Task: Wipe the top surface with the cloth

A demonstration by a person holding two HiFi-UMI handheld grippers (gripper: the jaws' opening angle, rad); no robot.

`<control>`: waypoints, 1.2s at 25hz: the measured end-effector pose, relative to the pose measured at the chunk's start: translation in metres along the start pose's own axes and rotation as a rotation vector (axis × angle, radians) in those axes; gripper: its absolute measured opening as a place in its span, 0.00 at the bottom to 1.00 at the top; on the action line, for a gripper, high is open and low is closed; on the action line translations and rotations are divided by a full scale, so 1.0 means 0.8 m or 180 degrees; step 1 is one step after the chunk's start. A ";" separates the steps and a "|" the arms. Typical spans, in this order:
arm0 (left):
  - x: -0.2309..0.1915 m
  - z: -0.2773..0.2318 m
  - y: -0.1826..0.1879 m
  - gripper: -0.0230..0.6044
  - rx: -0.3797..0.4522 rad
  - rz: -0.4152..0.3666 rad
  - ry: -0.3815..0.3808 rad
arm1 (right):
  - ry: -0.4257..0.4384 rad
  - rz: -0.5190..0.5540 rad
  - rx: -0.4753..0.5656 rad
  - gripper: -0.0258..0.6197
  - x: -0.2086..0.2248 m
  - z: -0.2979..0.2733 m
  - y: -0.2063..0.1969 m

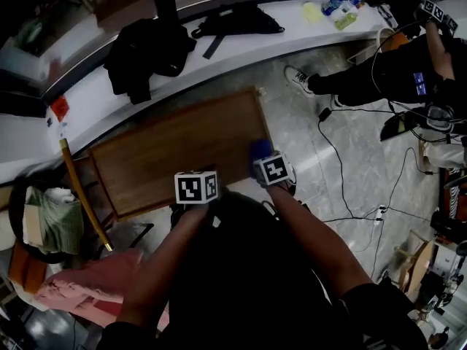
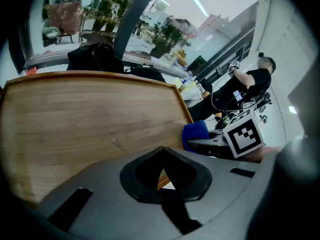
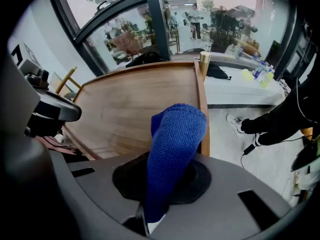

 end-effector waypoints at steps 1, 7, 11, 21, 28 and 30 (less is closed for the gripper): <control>-0.001 0.001 -0.001 0.05 0.0004 0.0000 0.0004 | -0.0040 -0.0045 -0.0009 0.11 0.001 0.000 -0.001; -0.012 0.019 -0.009 0.05 0.0081 0.0047 0.0001 | -0.0163 -0.0125 0.0030 0.11 0.008 0.001 -0.002; -0.029 0.055 -0.017 0.05 0.0227 0.0073 0.0002 | 0.0277 -0.0148 0.0480 0.11 -0.019 0.020 0.022; -0.107 0.226 -0.027 0.05 0.1437 0.0065 -0.0404 | 0.2201 0.0580 0.1643 0.11 -0.229 0.106 0.125; -0.126 0.374 -0.034 0.05 0.2484 -0.0361 -0.0604 | 0.2947 0.1003 0.2467 0.11 -0.348 0.191 0.177; -0.122 0.412 -0.038 0.05 0.2686 -0.0527 -0.0602 | 0.3024 0.1028 0.2724 0.11 -0.365 0.221 0.183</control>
Point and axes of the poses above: the fingertips, and each gripper's own axes: z backward along the fingers, x to its right, y out of its top, the point moved 9 cm from there along z, backward along the fingers, and after that the axes turned 6 degrees about -x, right-handed, at the moved point
